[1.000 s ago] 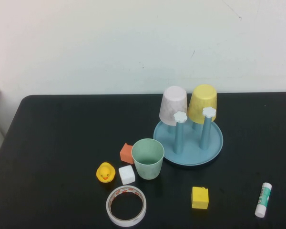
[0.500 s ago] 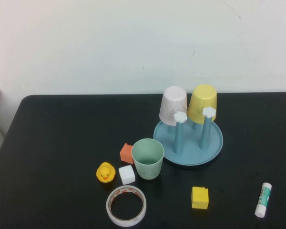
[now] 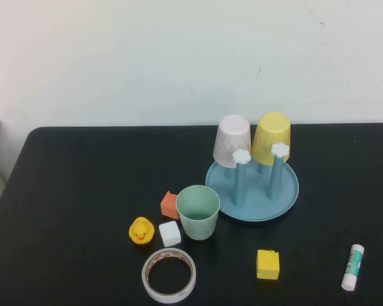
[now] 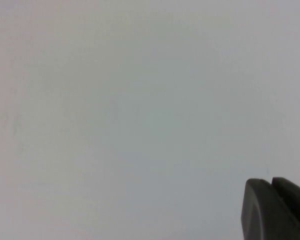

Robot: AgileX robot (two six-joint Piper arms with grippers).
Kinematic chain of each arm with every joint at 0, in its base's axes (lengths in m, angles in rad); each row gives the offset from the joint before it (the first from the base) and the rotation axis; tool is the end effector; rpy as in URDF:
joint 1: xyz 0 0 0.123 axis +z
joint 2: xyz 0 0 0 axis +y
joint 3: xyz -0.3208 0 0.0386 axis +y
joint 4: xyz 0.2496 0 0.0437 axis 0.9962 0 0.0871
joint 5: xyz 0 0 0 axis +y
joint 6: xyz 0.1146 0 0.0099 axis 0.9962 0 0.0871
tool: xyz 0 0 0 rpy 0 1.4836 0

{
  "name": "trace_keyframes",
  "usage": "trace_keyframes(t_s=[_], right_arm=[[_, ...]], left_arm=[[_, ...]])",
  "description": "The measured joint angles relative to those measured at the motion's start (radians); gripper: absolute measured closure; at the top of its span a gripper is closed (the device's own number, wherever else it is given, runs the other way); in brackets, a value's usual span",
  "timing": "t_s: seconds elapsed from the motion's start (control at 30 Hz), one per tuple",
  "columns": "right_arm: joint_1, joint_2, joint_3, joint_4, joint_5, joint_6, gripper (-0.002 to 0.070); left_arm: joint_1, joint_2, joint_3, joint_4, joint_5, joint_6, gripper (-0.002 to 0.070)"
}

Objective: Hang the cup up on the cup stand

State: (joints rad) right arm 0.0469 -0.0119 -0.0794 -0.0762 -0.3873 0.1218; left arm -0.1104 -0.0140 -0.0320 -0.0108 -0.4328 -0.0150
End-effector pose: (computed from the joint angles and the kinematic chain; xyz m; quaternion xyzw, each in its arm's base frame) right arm 0.0203 0.0043 0.2855 -0.0116 0.4820 0.0499 0.8747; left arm 0.0231 -0.0020 0.2738 0.0186 0.4812 -0.0581 0.8745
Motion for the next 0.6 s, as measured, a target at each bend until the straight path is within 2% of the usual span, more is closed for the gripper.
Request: trace_keyframes(t_s=[0.17, 0.3, 0.37, 0.5, 0.57, 0.6], right_arm=[[0.000, 0.105, -0.236, -0.063, 0.254, -0.006, 0.0678], [0.000, 0.267, -0.383, -0.076, 0.450, -0.006, 0.0678], [0.000, 0.358, -0.424, -0.076, 0.501, -0.006, 0.0678], [0.000, 0.520, -0.432, -0.076, 0.457, 0.002, 0.0678], [0.000, 0.596, -0.432, -0.066, 0.412, 0.047, 0.0678], [0.000, 0.684, -0.432, -0.046, 0.387, 0.129, 0.0678]], left_arm=[[0.000, 0.033, -0.249, 0.030, 0.401, 0.003, 0.0677], [0.000, 0.126, -0.398, 0.076, 0.626, 0.015, 0.0677], [0.000, 0.175, -0.426, 0.086, 0.684, 0.015, 0.0677], [0.000, 0.245, -0.423, 0.079, 0.731, 0.015, 0.0677], [0.000, 0.271, -0.407, 0.078, 0.735, 0.015, 0.0677], [0.000, 0.291, -0.387, 0.077, 0.738, 0.015, 0.0677]])
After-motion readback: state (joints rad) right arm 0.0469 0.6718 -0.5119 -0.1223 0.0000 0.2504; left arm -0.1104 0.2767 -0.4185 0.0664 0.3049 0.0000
